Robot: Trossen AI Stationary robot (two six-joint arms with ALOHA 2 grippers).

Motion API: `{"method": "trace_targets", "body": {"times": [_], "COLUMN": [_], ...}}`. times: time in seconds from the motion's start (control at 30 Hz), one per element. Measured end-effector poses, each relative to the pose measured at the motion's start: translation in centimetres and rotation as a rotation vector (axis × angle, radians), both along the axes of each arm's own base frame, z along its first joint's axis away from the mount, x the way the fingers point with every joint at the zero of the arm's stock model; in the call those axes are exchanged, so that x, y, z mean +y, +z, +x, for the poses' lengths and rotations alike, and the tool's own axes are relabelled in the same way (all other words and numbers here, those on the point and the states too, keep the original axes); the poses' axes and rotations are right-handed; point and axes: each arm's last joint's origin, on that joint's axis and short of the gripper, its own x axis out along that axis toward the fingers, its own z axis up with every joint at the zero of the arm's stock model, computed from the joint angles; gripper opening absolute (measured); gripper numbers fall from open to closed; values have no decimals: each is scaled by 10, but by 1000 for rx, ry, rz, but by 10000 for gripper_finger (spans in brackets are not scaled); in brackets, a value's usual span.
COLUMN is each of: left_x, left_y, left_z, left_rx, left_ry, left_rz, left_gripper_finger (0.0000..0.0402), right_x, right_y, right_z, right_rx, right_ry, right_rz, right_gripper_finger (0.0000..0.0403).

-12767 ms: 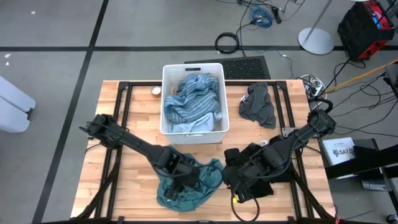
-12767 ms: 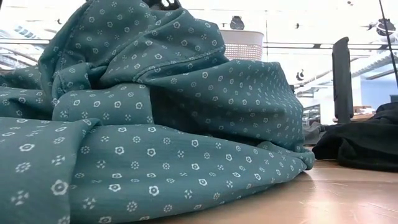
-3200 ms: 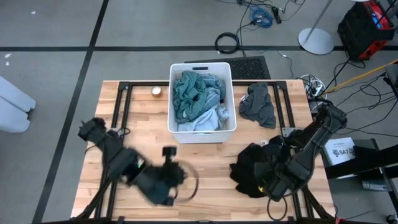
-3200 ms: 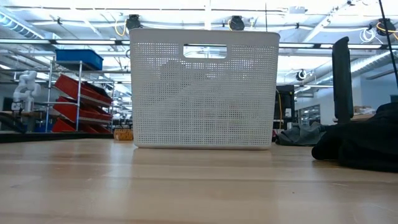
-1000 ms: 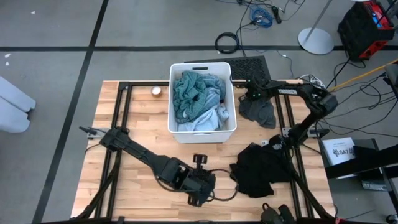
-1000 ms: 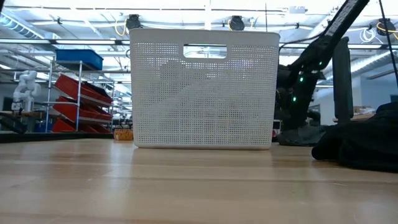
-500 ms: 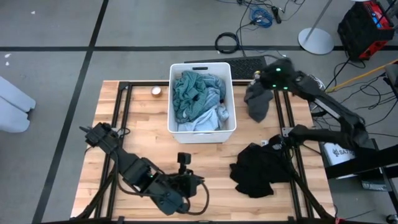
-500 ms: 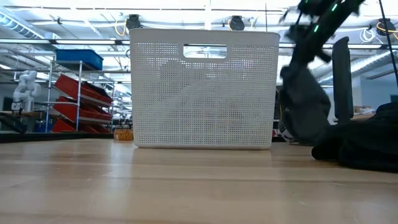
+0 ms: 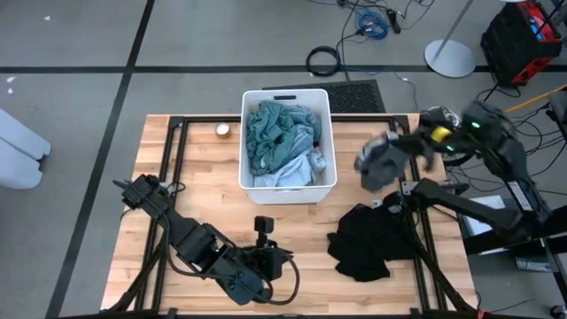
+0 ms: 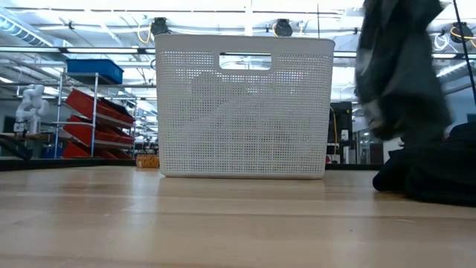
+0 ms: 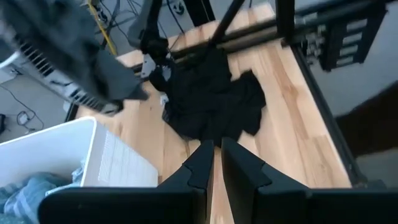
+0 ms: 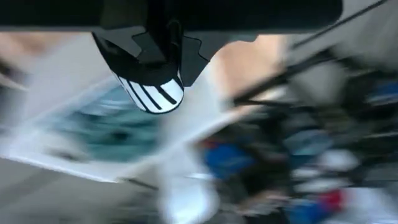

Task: Sort clothes
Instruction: Put the gray boxer into the white laundry bin

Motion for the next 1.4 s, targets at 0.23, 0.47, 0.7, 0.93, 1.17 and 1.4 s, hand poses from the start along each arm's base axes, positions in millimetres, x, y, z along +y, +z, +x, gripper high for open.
{"method": "trace_targets", "body": {"times": [0.23,0.47,0.7,0.93,1.17,1.4], "left_x": [0,1,3,26,39,63], "left_y": [-1,-45,-105,-156,-193,-194], "left_z": [23,57,113,174,207,219], "left_rx": [-110,-84,7,-107,-263,-344], "left_ry": [38,220,79,-46,-125,-106], "left_rz": [-65,-83,-185,-213,-220,-161], "left_gripper_finger": [41,41,41,41,43,107], "right_x": [33,49,52,53,56,57], "right_y": [9,22,36,41,50,49], "right_z": [-26,-40,-43,-44,-47,-48], "right_rx": [-173,-308,-400,-436,-489,-468], "right_ry": [232,383,433,428,452,498], "right_rz": [17,-35,-37,-11,-14,-31], "right_gripper_finger": [0,0,0,0,0,0]}}
